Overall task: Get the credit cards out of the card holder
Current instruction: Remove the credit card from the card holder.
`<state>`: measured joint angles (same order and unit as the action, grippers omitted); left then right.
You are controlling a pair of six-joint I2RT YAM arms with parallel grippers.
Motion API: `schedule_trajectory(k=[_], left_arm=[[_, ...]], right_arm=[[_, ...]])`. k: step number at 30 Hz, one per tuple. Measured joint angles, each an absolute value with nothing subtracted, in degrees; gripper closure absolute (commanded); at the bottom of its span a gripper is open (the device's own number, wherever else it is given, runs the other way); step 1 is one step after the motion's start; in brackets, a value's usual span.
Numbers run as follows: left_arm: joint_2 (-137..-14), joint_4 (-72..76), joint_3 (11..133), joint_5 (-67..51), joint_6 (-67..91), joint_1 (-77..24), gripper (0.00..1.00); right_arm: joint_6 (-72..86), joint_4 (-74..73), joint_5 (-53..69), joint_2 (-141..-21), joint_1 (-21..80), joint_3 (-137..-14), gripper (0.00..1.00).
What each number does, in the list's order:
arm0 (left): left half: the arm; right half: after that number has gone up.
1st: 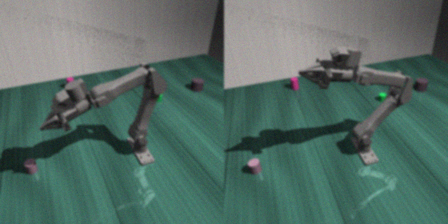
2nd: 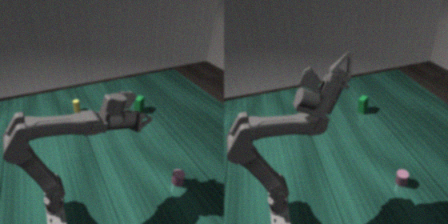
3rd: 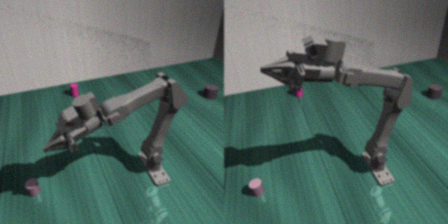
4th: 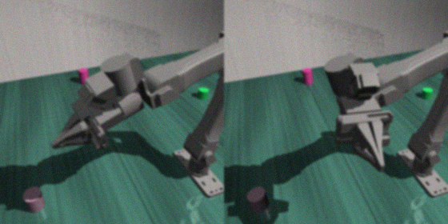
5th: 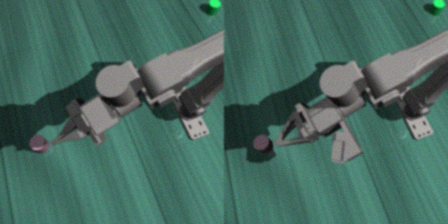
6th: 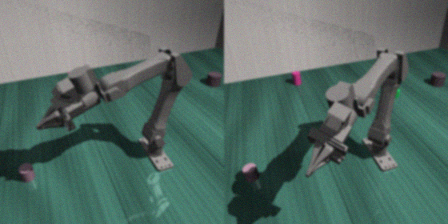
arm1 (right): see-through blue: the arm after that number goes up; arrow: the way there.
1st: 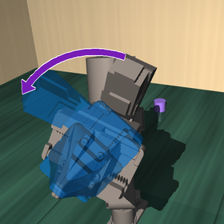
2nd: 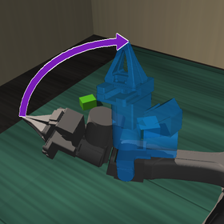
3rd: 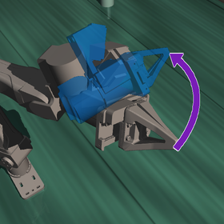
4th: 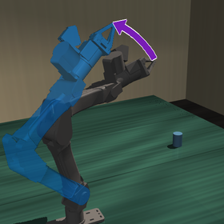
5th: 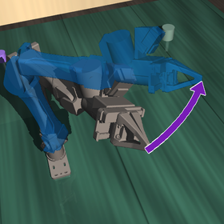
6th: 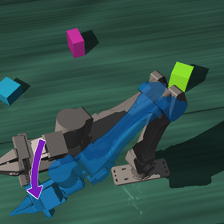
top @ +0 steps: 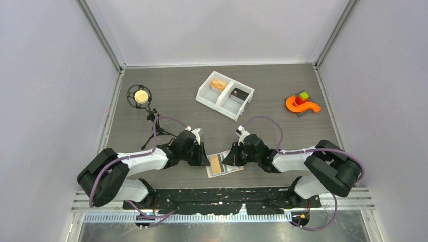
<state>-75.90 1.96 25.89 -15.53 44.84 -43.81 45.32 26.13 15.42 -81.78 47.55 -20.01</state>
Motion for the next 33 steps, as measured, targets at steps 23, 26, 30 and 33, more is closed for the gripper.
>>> schedule_trajectory(k=[23,26,30,33], left_arm=[[-76.38,-0.54,27.33,-13.91,44.38,-43.99,0.85],[-76.38,-0.91,27.49,-13.85,44.29,-43.99,0.85],[-76.42,-1.23,27.66,-13.67,44.21,-44.03,0.85],[-76.66,-1.54,27.99,-13.72,44.05,-44.03,0.85]], right_arm=[[45.98,27.38,20.14,-75.29,42.13,-15.99,0.95],[45.95,26.92,20.4,-74.35,41.69,-15.73,0.95],[45.84,26.41,21.06,-73.47,41.1,-15.51,0.95],[45.8,25.69,21.63,-73.03,40.69,-15.49,0.95]])
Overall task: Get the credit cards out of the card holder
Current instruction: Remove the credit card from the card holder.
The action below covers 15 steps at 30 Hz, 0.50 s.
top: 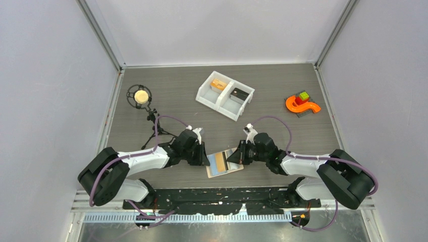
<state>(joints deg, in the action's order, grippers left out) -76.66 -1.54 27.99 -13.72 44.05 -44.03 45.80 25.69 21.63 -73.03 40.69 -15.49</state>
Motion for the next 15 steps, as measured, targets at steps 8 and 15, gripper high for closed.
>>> schedule_trajectory(k=[8,15], left_arm=[[-76.64,-1.61,28.1,-14.0,43.53,-44.12,0.78],[-75.29,-3.53,28.53,-14.09,42.89,-44.49,0.62]], right_arm=[[45.5,19.97,21.5,-66.83,38.72,-15.31,0.95],[45.63,14.46,20.73,-60.69,38.39,-15.31,0.95]])
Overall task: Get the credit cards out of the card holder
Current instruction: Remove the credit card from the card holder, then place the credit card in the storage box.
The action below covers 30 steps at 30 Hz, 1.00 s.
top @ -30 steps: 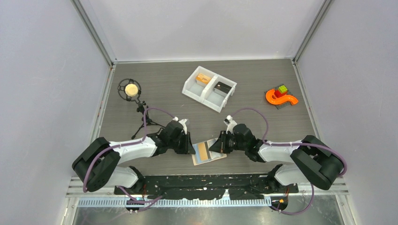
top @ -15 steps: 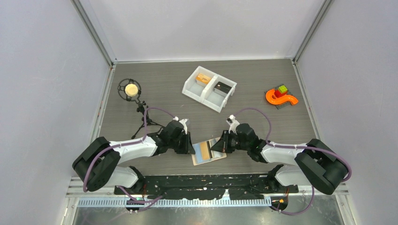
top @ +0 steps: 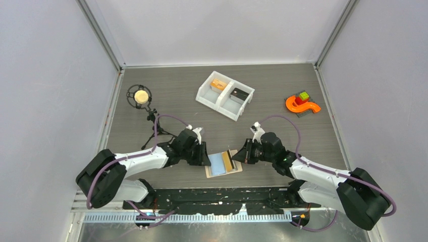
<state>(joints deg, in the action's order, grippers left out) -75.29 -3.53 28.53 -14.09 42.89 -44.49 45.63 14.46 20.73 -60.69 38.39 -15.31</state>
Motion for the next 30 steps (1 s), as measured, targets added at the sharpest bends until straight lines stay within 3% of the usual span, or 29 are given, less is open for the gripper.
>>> schedule_trajectory(k=[6,17,30], left_arm=[[-72.84,-6.37,30.26,-13.78,42.85,-45.15,0.52],[-67.9,-9.58,35.57,-12.69,41.58,-46.98,0.45],[-67.61,-9.43,39.75,3.66,27.75,-65.43,0.38]], right_arm=[[45.54,10.66,19.88,-58.02,38.39,-15.38,0.95],[44.75,6.11,17.98,-56.47,38.39,-17.85,0.95],[60.95,10.41,17.58,-52.01,38.39,-16.73,0.95]])
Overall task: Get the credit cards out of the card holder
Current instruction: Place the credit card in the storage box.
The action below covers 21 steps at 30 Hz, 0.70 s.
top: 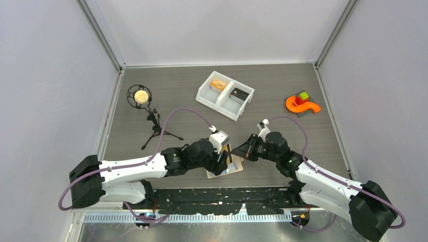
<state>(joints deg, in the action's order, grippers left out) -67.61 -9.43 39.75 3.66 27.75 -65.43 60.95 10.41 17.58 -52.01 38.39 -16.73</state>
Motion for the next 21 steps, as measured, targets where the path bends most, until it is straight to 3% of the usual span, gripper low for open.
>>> schedule_trajectory(k=[12,18,21], left_arm=[[-70.15,-7.44,41.25,17.56,20.16,-74.22,0.33],[-74.08,-7.62,44.07,24.36,17.56,-76.4,0.37],[-75.4,-7.6,45.21,27.31,16.4,-77.21,0.44]], right_arm=[[68.99,11.2,16.03,-48.84,38.39,-16.47,0.95],[70.91,12.84,16.08,-48.84,38.39,-15.33,0.95],[71.59,13.37,16.12,-48.82,38.39,-14.39,0.95]])
